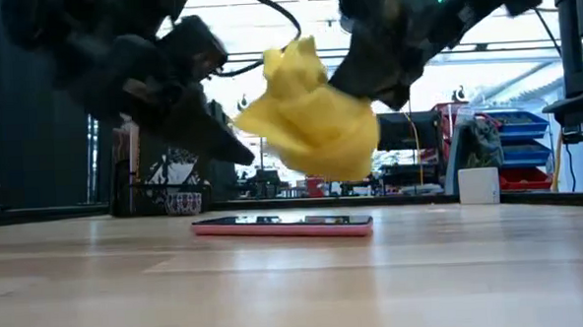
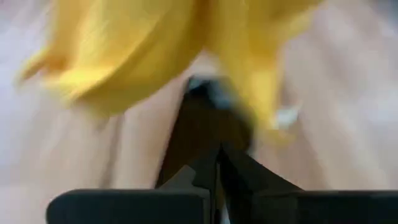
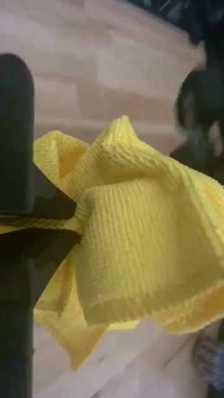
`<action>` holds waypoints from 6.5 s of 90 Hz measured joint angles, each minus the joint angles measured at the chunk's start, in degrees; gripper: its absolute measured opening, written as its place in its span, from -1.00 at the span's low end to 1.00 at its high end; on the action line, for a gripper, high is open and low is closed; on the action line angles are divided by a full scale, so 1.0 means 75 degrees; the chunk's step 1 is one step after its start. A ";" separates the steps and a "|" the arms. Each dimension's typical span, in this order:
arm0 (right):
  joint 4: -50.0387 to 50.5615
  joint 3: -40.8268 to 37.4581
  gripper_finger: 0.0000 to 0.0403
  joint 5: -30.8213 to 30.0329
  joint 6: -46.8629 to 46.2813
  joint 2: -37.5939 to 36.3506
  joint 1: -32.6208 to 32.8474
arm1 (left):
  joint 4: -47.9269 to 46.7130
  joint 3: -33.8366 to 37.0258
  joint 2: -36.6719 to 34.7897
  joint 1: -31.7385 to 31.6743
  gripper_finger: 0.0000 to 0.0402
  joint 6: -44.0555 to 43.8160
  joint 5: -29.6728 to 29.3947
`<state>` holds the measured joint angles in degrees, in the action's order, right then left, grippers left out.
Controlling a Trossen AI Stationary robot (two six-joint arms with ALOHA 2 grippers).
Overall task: Apply microfiber cloth
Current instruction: Wipe the front of the pink cellphone with a yellow microfiber cloth, then return to Home Position
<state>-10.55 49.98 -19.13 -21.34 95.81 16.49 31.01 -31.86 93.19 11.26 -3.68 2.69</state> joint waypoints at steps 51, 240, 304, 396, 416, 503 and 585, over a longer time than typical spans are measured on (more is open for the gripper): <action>0.0892 0.0003 -1.00 0.1151 -0.0132 0.0922 -0.0530 | 0.0397 -0.0110 0.1491 -0.0390 -0.98 -0.0259 0.0010; 0.1843 -0.0248 -1.00 0.0191 -0.1656 0.0138 0.0261 | 0.0005 -0.0411 0.1352 -0.1313 -0.98 -0.0405 -0.1071; 0.4103 -0.0241 -0.38 0.1038 0.1341 -0.1324 -0.0997 | -0.1510 -0.0422 -0.0799 -0.1199 -0.98 -0.0393 -0.1004; 0.3672 -0.2401 -0.84 0.1781 0.1815 -0.7743 -0.1641 | -0.1473 -0.0419 -0.1361 -0.1205 -0.98 -0.0204 -0.1021; 0.3219 -0.3456 -0.83 0.1810 0.1932 -0.8838 -0.1641 | -0.1470 -0.0419 -0.1361 -0.1205 -0.98 -0.0048 -0.1277; 0.1136 -0.6560 -0.83 0.1573 0.2449 -1.1756 -0.2206 | -0.1007 -0.0115 -0.1580 -0.1205 -0.98 0.0413 -0.0964; 0.1157 -0.6560 -0.83 0.1641 0.2538 -1.1622 -0.2203 | -0.0553 0.3801 -0.7737 -0.1284 -0.98 -0.0061 -0.1117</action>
<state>-1.87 0.78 -6.83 -2.31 8.64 -0.03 26.86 -3.35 35.16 1.63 -4.14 -5.69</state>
